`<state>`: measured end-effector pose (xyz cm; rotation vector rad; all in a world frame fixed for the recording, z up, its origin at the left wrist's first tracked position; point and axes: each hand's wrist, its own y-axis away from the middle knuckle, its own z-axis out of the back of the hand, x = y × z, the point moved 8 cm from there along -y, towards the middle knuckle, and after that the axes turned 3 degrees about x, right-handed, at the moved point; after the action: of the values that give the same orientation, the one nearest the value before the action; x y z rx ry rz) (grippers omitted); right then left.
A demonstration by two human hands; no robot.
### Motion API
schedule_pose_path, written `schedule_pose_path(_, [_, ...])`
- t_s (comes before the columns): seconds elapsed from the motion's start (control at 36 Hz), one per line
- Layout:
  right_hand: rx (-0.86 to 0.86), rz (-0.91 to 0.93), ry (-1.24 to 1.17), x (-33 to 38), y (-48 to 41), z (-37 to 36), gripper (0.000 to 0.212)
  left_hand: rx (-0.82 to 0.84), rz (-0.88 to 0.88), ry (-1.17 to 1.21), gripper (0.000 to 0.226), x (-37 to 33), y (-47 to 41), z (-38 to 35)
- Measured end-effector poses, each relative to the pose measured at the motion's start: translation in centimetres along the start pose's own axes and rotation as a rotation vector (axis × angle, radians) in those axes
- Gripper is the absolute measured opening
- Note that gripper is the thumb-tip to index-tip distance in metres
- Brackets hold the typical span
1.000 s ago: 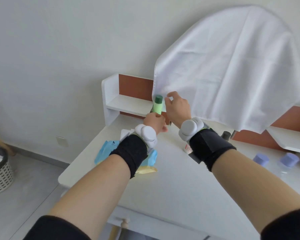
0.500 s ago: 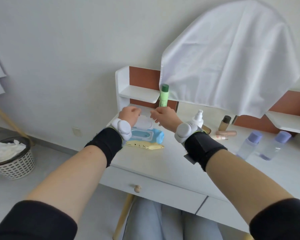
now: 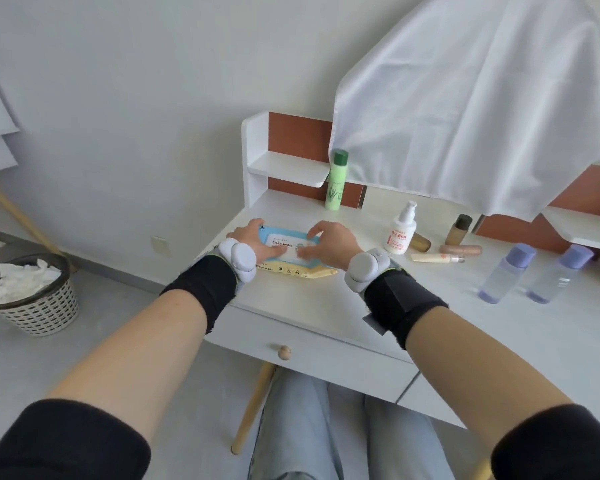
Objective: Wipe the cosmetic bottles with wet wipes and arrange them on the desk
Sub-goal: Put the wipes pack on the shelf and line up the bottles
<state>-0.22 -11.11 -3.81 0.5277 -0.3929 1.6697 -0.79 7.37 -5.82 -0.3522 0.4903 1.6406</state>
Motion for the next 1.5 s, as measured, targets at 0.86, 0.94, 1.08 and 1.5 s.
schedule_pose_path(0.86, [-0.415, 0.019, -0.773, 0.3, -2.9, 8.7, 0.033, -0.655, -0.153, 0.462, 0.021, -6.1, -1.9, 9.7])
schedule_pose_path(0.94, [-0.474, 0.044, -0.768, 1.2, -3.6, 9.5, 0.033, -0.660, -0.133, 0.491, 0.017, -6.3, -3.2, 10.3])
schedule_pose_path(1.08, [-0.515, 0.108, -0.665, 2.6, -5.3, 10.2, 0.035, -0.640, -0.182, 0.488, 0.017, -7.1, -6.0, 11.0])
schedule_pose_path(1.5, [-0.372, 0.283, -0.028, 4.6, -10.5, 7.1, 0.039, -0.691, -0.215, -0.286, 0.037, -9.5, -10.3, 8.1])
